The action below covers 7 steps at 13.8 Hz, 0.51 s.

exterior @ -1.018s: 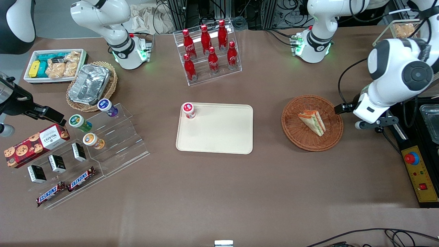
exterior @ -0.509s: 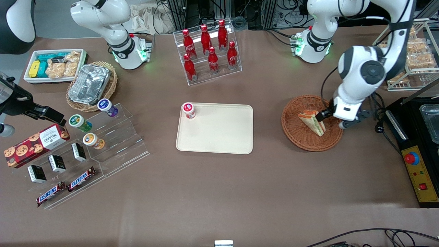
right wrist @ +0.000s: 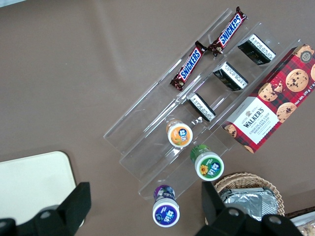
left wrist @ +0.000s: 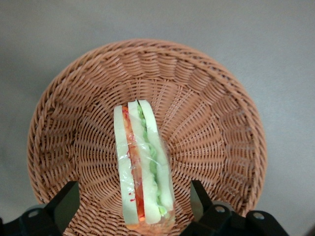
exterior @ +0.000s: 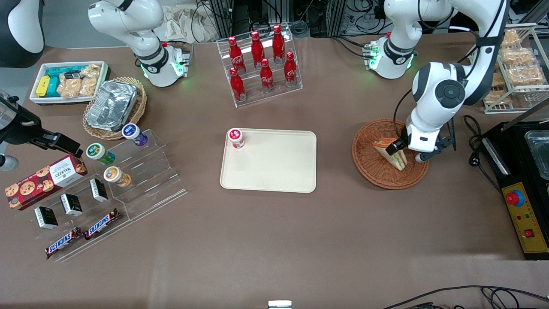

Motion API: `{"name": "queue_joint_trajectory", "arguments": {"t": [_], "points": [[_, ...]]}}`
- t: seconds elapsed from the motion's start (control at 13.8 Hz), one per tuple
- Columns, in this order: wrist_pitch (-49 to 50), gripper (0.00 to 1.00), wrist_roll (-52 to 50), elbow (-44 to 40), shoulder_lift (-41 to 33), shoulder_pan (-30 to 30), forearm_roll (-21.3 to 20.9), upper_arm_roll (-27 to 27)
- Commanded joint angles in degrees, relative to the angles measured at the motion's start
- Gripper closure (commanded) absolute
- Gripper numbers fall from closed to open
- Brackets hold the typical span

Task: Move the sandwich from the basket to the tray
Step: 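Lower the open left gripper around the wrapped sandwich in the basket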

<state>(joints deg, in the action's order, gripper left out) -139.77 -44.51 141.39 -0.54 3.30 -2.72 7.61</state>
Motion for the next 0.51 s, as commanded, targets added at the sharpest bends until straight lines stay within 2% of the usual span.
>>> {"name": "queue_joint_trajectory", "arguments": {"t": [0.0,0.44], "points": [[-1.6,0.0,-1.9,1.5,-0.3,0.0,-1.1,0.0],[-1.6,0.01,-3.0,1.3,1.9,1.1,-1.1,0.0]]}}
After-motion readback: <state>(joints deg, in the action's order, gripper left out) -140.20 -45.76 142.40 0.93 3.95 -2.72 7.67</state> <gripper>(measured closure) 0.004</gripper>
